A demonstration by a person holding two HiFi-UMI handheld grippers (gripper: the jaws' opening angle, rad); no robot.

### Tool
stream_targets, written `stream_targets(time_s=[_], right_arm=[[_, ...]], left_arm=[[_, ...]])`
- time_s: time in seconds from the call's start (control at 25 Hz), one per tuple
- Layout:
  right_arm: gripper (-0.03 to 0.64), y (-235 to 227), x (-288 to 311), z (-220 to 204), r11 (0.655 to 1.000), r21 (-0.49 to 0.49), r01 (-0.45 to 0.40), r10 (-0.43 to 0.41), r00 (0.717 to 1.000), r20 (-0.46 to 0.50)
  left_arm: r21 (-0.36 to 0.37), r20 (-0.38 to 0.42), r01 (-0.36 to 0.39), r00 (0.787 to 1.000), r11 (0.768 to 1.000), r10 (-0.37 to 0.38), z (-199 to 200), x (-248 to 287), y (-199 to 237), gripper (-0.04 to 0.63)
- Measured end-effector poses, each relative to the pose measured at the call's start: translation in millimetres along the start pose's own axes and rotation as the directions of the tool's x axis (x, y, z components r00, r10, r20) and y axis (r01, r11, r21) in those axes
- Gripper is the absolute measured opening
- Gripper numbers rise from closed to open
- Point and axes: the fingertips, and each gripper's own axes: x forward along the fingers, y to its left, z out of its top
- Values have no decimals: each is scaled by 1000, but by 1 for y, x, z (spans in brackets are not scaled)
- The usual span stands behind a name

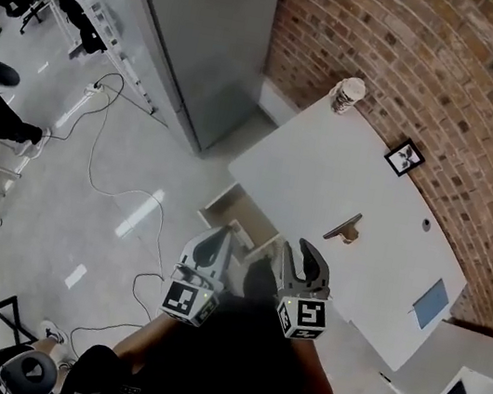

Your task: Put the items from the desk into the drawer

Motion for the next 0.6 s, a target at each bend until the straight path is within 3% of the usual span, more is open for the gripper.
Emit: stream_targets(time_s=[0.28, 0.6], right_arm=[[110, -67, -23, -18, 983, 51, 176, -175, 984, -28], [110, -148, -48, -49, 926, 107, 362, -353, 931, -94]], left_arm=[[0, -37, 135, 990, 991, -135, -8, 45, -41, 3], [12, -93, 278, 957, 961, -275, -23, 101, -89, 3]])
